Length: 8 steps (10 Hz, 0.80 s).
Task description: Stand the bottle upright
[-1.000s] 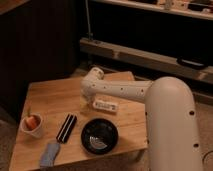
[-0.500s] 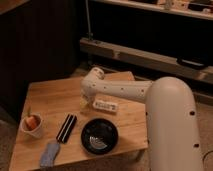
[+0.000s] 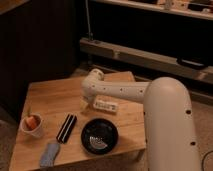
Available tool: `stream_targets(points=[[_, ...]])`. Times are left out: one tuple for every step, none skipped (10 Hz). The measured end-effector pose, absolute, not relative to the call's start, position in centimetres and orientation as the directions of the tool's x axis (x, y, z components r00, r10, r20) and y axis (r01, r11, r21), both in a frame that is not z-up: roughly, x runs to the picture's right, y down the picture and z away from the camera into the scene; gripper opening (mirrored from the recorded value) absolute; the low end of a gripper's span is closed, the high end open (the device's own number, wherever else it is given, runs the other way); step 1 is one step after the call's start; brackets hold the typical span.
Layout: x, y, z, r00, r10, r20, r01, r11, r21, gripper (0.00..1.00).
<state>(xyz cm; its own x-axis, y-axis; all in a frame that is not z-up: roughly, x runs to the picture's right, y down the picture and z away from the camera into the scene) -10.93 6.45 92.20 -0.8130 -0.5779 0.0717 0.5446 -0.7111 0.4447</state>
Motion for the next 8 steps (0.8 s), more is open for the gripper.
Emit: stream_targets(points=[[-10.91,6.60,92.36,-0.814,-0.576,0.075,0.544,-0.711,0.447,0.80],[-10.92,6.81,92.55,-0.816,-0.573,0.080,0.542,-0.709,0.451,0.80],[-10.95,6.95,92.67,-0.818,-0.570,0.083,0.540,-0.708,0.455,0.78],[-11.02,7.11,92.79,-0.820,-0.567,0.086,0.537,-0.708,0.458,0.72],[-11.08,7.28,92.92,-0.822,-0.562,0.089,0.534,-0.708,0.462,0.63],[-11.09,7.39,93.01,-0.825,-0.557,0.093,0.531,-0.709,0.464,0.59],[-11.07,7.46,93.07,-0.827,-0.555,0.095,0.529,-0.709,0.466,0.59],[-11.05,7.49,93.13,-0.828,-0.553,0.097,0.528,-0.709,0.467,0.55]])
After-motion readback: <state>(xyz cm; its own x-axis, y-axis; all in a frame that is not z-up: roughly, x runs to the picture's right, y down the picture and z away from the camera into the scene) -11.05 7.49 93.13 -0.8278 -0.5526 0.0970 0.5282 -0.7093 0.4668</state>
